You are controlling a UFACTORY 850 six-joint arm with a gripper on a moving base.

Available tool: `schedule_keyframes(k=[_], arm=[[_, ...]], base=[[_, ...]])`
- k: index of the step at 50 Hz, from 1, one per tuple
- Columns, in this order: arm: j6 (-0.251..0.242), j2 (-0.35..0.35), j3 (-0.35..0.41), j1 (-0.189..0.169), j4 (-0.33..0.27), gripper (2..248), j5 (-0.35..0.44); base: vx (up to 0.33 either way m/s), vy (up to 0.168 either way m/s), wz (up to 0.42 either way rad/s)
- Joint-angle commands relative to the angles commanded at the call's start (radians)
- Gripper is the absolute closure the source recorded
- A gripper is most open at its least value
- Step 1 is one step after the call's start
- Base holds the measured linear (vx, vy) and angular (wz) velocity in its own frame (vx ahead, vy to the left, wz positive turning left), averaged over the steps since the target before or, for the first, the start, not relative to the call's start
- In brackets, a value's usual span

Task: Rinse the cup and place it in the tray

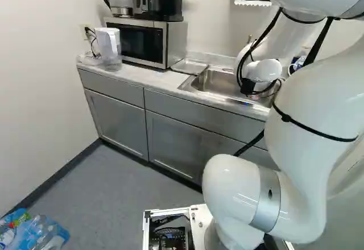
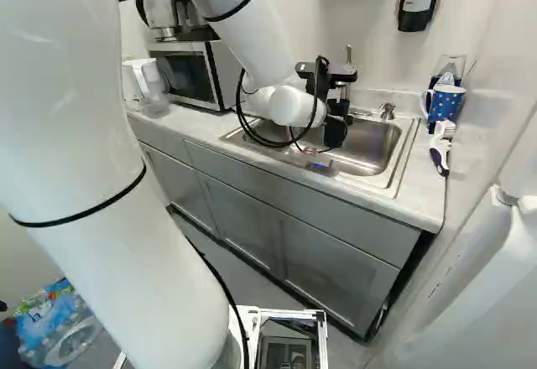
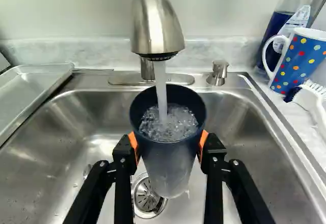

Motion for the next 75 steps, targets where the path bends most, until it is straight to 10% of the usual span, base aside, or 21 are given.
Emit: schedule_keyframes(k=[28,75], arm=[[0.000,0.003,0.003,0.008,0.000,124,0.000],[0.000,-0.003,-0.016,0.162,0.000,124,0.000]], base=[[0.000,0.000,0.000],[0.000,0.000,0.000]])
